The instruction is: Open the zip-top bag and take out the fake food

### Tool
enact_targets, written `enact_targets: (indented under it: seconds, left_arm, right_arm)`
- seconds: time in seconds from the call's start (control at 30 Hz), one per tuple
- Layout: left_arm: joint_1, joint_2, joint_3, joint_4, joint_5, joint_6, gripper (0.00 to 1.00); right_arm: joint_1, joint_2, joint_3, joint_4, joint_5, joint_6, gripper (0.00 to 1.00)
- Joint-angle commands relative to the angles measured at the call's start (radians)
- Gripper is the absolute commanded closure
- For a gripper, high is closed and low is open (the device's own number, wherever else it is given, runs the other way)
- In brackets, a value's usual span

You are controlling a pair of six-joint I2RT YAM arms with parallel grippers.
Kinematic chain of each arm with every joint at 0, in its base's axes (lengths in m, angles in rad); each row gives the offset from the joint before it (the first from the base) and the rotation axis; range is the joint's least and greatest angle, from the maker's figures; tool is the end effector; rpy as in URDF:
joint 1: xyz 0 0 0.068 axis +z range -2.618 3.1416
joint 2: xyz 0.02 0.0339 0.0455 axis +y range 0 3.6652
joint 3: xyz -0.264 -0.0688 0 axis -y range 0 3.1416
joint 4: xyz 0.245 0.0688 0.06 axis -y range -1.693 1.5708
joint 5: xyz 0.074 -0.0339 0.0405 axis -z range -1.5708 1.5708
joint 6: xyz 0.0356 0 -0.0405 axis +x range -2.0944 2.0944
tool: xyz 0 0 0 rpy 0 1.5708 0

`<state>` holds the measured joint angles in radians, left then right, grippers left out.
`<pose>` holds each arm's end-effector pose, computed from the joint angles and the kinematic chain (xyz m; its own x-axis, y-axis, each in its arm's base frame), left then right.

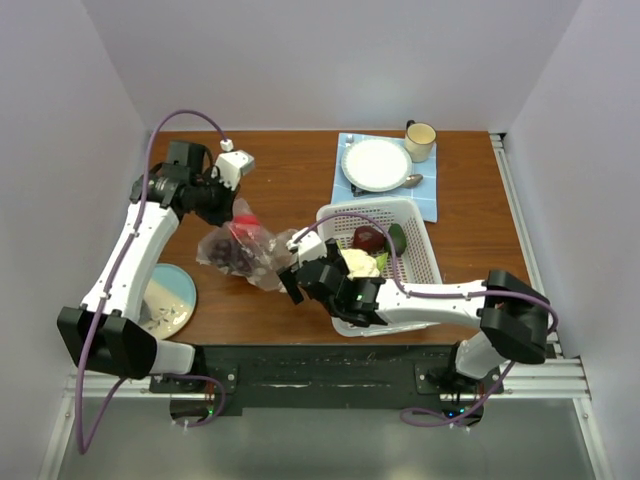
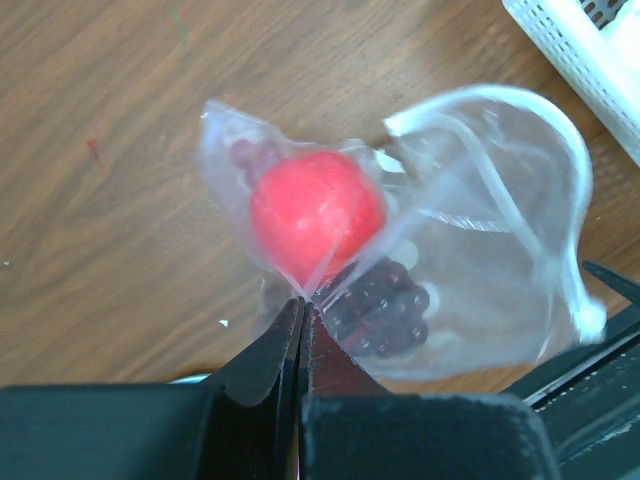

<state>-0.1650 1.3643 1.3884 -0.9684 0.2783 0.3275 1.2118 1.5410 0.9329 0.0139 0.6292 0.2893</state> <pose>0.2675 -0.0545 0.3501 -0.6547 0.4226 -0.6267 0.5570 0.8302 -0.0221 0.1365 0.3041 0.2291 -0.3556 -0.2911 -0.8882 -0.5052 0.8594 -0.0794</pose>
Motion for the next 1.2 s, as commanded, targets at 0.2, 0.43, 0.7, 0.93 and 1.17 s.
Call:
enact_targets:
  seconds: [0.2, 0.43, 0.7, 0.93, 1.17]
  left_arm:
    - [-0.001, -0.022, -0.158, 0.077, -0.109, 0.093, 1.00]
    - [-0.001, -0.002, -0.299, 0.171, -0.238, 0.123, 1.00]
    - [0.062, 0.032, -0.376, 0.261, -0.266, 0.160, 1.00]
    - [0.099, 0.045, -0.341, 0.261, -0.212, 0.171, 1.00]
    - [0.099, 0.032, -0.370, 0.273, -0.205, 0.171, 1.00]
  right_arm:
    - [-0.024, 0.076, 0.052, 0.046, 0.035, -0.027, 0.06]
    - [-0.032, 0.195, 0.099, 0.119, -0.029, -0.027, 0.15]
    - [-0.031, 0.207, 0.110, 0.106, -0.017, -0.010, 0.18]
    - [-0.032, 0.036, 0.066, 0.067, 0.030, -0.059, 0.17]
    - [-0.034, -0.033, 0.034, 0.052, 0.041, -0.059, 0.17]
